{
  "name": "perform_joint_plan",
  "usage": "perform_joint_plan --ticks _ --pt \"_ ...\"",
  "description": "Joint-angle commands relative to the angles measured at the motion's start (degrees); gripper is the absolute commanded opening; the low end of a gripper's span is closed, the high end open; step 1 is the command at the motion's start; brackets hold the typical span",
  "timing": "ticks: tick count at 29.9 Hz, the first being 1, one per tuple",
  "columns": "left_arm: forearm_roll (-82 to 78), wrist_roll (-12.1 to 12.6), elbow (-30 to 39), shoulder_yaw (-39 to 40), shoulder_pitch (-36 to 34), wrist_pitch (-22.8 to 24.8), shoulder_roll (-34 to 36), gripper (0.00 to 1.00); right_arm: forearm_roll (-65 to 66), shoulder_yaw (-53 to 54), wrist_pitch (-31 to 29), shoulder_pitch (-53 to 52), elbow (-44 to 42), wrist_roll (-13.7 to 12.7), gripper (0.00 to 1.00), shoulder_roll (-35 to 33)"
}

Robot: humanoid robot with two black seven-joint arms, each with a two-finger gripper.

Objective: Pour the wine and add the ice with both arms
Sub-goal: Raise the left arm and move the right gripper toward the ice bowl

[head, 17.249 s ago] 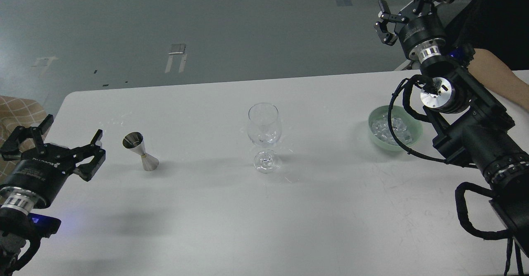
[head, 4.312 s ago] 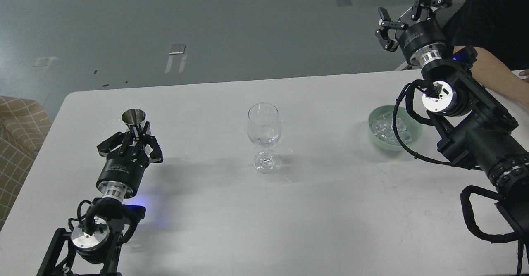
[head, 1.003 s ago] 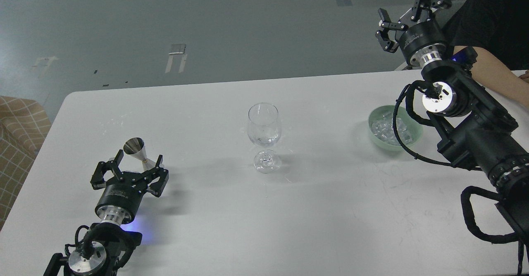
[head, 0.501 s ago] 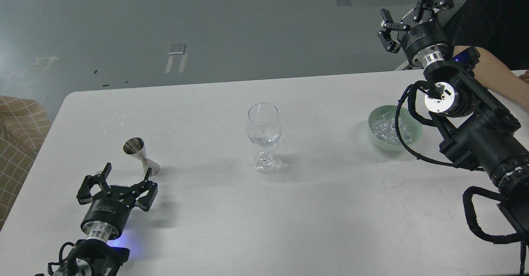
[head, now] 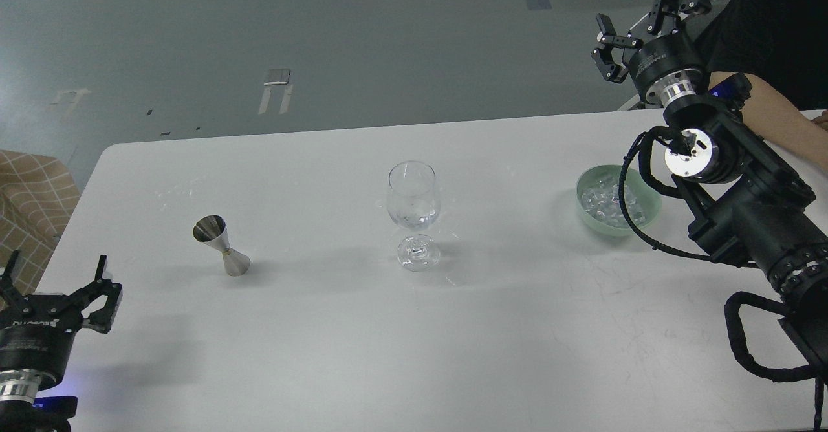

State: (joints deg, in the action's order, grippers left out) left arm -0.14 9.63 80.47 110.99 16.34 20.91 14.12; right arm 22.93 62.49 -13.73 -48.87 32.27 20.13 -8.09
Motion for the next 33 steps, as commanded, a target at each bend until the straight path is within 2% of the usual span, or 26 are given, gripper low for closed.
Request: perform_joint_plan --ticks 1,4,6,8,11,15,16,17,24,26,33 --pt "-0.3 -0.14 -0.85 0.19 -3.33 -0.61 5.48 0.98 0.01 0.0 0.02 0.0 -0.01 0.0 1.0 0.0" --pt "-1.26 0.12 -5.23 -0.42 -10.43 -1.48 10.48 0.98 0.01 0.0 0.02 0.0 -0.01 -0.01 1.0 -0.17" --pt "-2.14 0.74 -9.7 -1.12 -17.01 -4.11 14.6 0.98 0.01 0.0 0.02 0.0 -0.01 0.0 1.0 -0.17" --pt "-2.23 1.09 -12.08 -2.7 -20.36 -5.43 16.28 0.98 0.01 0.0 0.02 0.0 -0.01 0.0 1.0 -0.26" --pt "-2.93 3.1 -15.42 -10.67 -30.54 -6.58 19.97 0.98 0.01 0.0 0.02 0.0 -0.01 0.0 1.0 -0.26" --pt "-3.2 2.06 -19.29 -16.85 -38.39 -6.76 21.04 0.98 0.01 0.0 0.02 0.0 -0.01 0.0 1.0 -0.26" --pt "-3.29 0.66 -20.26 -17.81 -39.96 -6.76 20.43 0.98 0.01 0.0 0.02 0.09 -0.01 0.0 1.0 -0.26" --pt "-3.81 -1.35 -20.62 -18.43 -40.07 -6.41 19.99 0.98 0.01 0.0 -0.06 0.09 -0.01 0.0 1.0 -0.26" --pt "-15.49 -5.06 -20.88 -24.32 -41.12 -1.84 19.02 0.96 0.1 -0.18 -0.15 0.53 1.48 -0.09 1.0 -1.84" --pt "-18.04 -7.69 -20.97 -25.55 -41.3 -1.92 16.66 0.96 0.27 -0.61 -0.15 1.31 2.36 -0.18 1.0 -3.33" --pt "-23.5 -8.23 -20.97 -32.41 -43.14 -2.45 15.85 0.96 4.93 -9.14 -0.06 1.67 6.05 -0.18 1.0 -8.79"
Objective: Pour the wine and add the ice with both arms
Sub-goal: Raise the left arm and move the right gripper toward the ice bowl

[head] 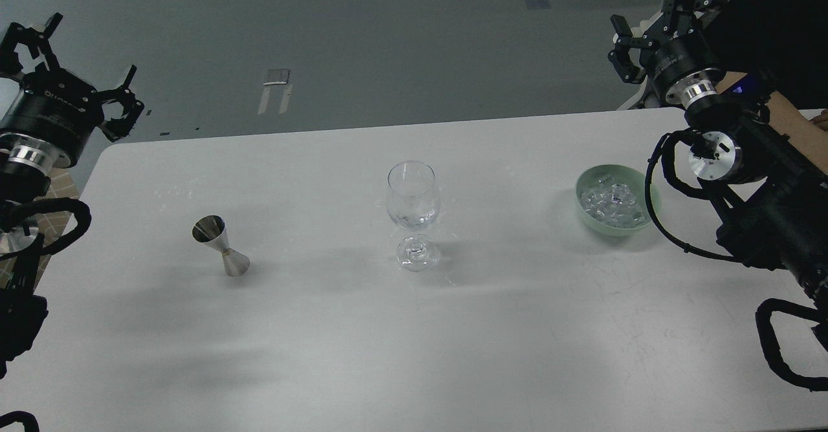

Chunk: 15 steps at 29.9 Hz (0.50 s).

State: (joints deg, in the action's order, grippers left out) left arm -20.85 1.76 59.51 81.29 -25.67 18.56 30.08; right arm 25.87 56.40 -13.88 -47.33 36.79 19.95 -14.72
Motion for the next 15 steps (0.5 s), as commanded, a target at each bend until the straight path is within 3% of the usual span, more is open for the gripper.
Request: perform_joint_plan --ticks 1,6,15 --pt "-4.7 -0.79 -0.27 -3.93 -1.83 -0.1 -0.03 0.93 3.38 -4.44 0.09 0.22 2.4 0.0 1.0 -3.63" --pt "-10.08 -5.36 -1.85 -7.37 -2.8 1.21 -0.38 0.96 7.87 -8.67 0.87 0.75 4.86 0.0 1.0 -7.68" --pt "-10.43 -5.54 -2.12 -11.77 -5.17 2.09 -0.64 0.98 20.68 -16.58 4.57 3.73 18.12 0.0 1.0 -19.88"
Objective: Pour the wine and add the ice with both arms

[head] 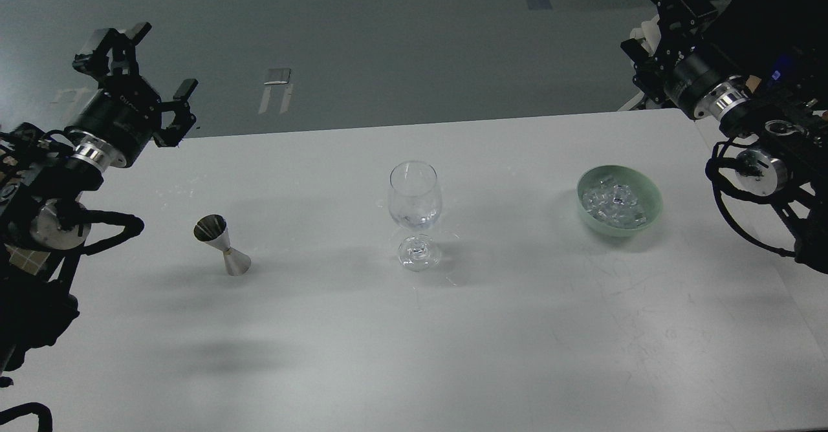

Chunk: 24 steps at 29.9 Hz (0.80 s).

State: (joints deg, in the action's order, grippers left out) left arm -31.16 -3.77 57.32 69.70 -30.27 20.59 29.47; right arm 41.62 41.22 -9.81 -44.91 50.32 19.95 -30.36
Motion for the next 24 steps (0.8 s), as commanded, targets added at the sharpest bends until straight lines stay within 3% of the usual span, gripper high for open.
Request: perform_joint_plan --ticks 1,12,17,24 --pt "-0.12 0.07 -0.02 -0.18 -0.84 0.15 -0.03 0.98 6.61 -1.5 0.49 1.75 5.48 0.01 1.0 -5.31" --pt "-7.14 -0.28 -0.02 -5.28 -4.18 0.07 -1.34 0.98 37.52 -1.85 3.2 7.2 15.94 0.18 1.0 -18.59" --pt "-9.09 -0.36 -0.02 -5.19 -4.97 -0.29 -3.36 0.98 55.81 -1.94 9.61 11.24 15.95 0.44 1.0 -18.24" --pt "-8.91 -0.36 0.07 -5.1 -5.24 -0.29 -4.86 0.98 67.88 -1.94 17.1 16.0 13.23 0.44 1.0 -14.91"
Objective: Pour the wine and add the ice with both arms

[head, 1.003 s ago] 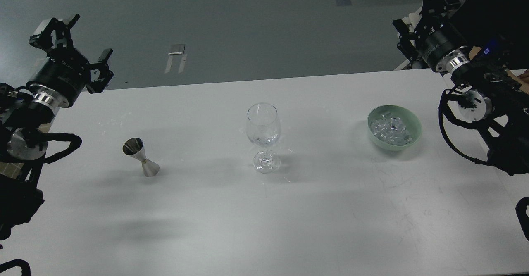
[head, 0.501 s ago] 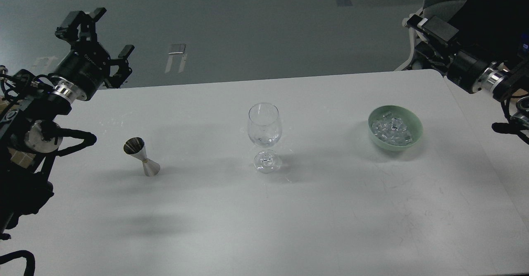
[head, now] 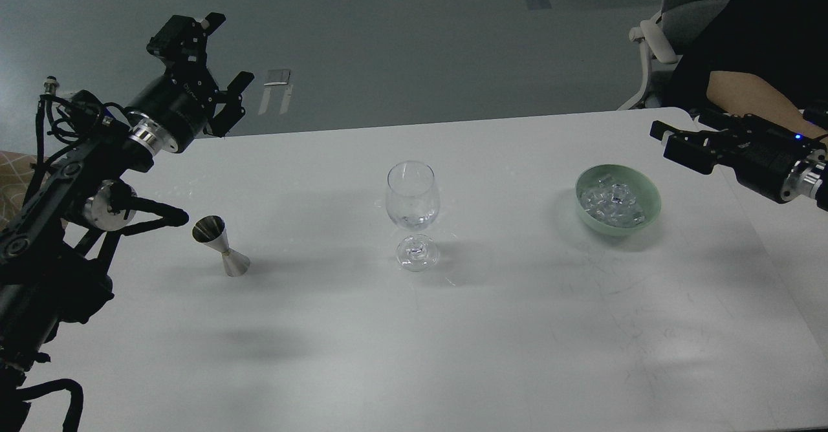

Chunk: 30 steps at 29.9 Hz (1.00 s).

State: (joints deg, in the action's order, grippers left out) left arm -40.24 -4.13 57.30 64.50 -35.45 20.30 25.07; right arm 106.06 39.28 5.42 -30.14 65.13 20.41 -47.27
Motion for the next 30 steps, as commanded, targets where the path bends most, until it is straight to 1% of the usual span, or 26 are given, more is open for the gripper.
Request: perform_joint_plan --ticks 1,5,9,14,16,17,18,19,22,23,25,30 --pt "0.16 0.08 0.09 0.01 -0.06 0.0 -0.46 0.98 3.97 0.1 2.04 1.22 -2.19 -0.02 1.0 2.44" --pt "0.16 0.08 0.18 0.01 0.03 0.0 -0.72 0.98 4.42 0.01 4.07 1.4 -5.27 -0.02 1.0 5.43" --pt "0.16 0.08 0.36 0.01 0.03 0.0 -1.69 0.98 4.42 0.01 3.89 1.57 -6.24 -0.19 1.0 6.66" --pt "-0.02 0.08 0.62 0.01 0.11 0.0 -2.22 0.98 4.42 -2.36 3.72 1.13 -9.4 -0.28 0.95 9.39" --pt "-0.02 0.08 0.62 0.01 0.2 0.0 -2.22 0.98 4.42 -2.45 3.63 1.22 -10.45 -0.46 0.9 10.88" --pt "0.07 0.08 0.62 0.01 0.2 0.0 -2.22 0.98 4.42 -2.45 3.54 1.22 -10.63 -0.54 0.85 11.14" --pt "-0.02 0.08 0.62 0.01 0.2 0.0 -2.22 0.98 4.42 -2.54 3.45 1.22 -11.24 -0.63 0.75 11.76" --pt "-0.02 0.08 0.62 0.01 0.29 0.0 -2.13 0.98 4.42 -2.8 3.45 1.05 -12.03 -0.72 0.71 12.28" --pt "0.07 0.08 0.62 0.01 0.46 0.0 -2.13 0.98 4.42 -2.89 3.45 0.78 -12.92 -0.9 0.69 13.08" --pt "-0.02 0.08 0.71 0.01 0.47 0.0 -2.13 0.98 4.51 -2.89 3.45 0.78 -13.01 -0.9 0.67 13.34" --pt "0.07 0.08 0.62 0.01 0.55 0.09 -2.21 0.98 4.51 -3.5 3.19 0.61 -13.53 -0.98 0.59 13.87" --pt "-0.02 0.08 0.62 0.01 0.64 0.09 -2.22 0.98 4.42 -4.12 3.1 0.26 -14.41 -0.98 0.59 14.84"
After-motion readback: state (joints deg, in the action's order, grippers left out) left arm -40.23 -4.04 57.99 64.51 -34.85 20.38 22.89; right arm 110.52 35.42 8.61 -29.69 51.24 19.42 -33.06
